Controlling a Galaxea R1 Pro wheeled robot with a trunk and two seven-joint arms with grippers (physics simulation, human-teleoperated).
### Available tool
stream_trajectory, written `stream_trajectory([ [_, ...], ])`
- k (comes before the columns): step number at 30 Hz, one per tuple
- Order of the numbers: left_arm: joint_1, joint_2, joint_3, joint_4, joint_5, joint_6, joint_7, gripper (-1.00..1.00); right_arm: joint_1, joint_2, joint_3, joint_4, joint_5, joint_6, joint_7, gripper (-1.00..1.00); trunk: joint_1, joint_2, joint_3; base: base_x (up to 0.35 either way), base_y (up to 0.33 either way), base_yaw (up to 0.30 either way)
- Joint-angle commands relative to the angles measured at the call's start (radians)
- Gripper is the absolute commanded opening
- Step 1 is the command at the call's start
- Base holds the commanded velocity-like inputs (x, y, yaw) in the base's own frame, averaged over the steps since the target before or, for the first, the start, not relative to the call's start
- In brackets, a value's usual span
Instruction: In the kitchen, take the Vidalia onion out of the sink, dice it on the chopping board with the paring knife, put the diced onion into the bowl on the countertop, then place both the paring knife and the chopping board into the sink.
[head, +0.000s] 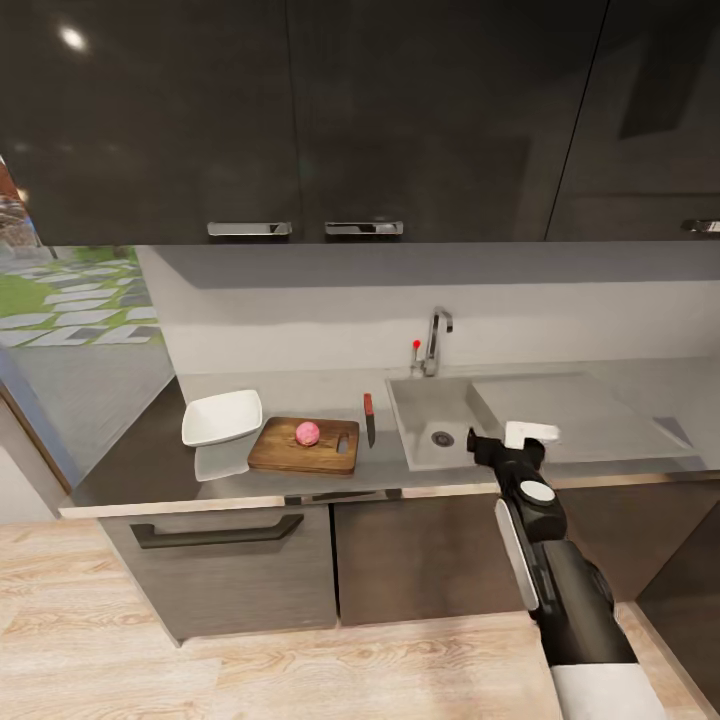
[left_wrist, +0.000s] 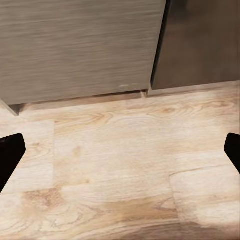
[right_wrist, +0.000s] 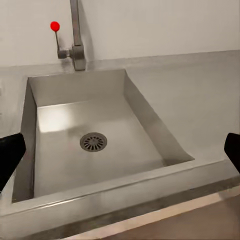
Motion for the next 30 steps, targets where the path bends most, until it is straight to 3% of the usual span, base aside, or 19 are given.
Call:
stream_trajectory([
  [1,0.0,0.002,-0.007,-0.001,0.009,-0.003,0.007,1.0,-0.044,0.014,0.001,0.065,0.004,0.021,0.002,1.0,0.0,-0.002,-0.002,0.0,0.0,0.0],
  [5,0.0,0.002,-0.007,-0.001,0.009,-0.002,0.007,1.0,-0.096,0.039,0.005,0.206,0.003,0.015,0.05,1.0,0.0,-0.002,-0.002,0.0,0.0,0.0],
  [10,0.0,0.002,-0.007,-0.004,0.01,-0.002,0.006,1.0,-0.106,0.034,0.014,0.245,0.009,-0.084,0.283,1.0,0.0,-0.002,-0.002,0.0,0.0,0.0],
  [12,0.0,0.003,-0.007,-0.009,0.01,-0.003,0.007,1.0,-0.106,0.033,0.013,0.247,0.011,-0.1,0.307,1.0,0.0,-0.002,-0.002,0.0,0.0,0.0],
  [21,0.0,0.005,-0.005,-0.013,0.01,-0.003,0.008,1.0,-0.106,0.036,0.01,0.263,0.012,-0.116,0.314,1.0,0.0,-0.002,-0.002,0.0,0.0,0.043],
  [30,0.0,0.006,-0.005,-0.013,0.011,-0.003,0.009,1.0,-0.106,0.036,0.01,0.306,0.011,-0.119,0.311,1.0,0.0,-0.002,-0.002,0.013,-0.008,0.248],
])
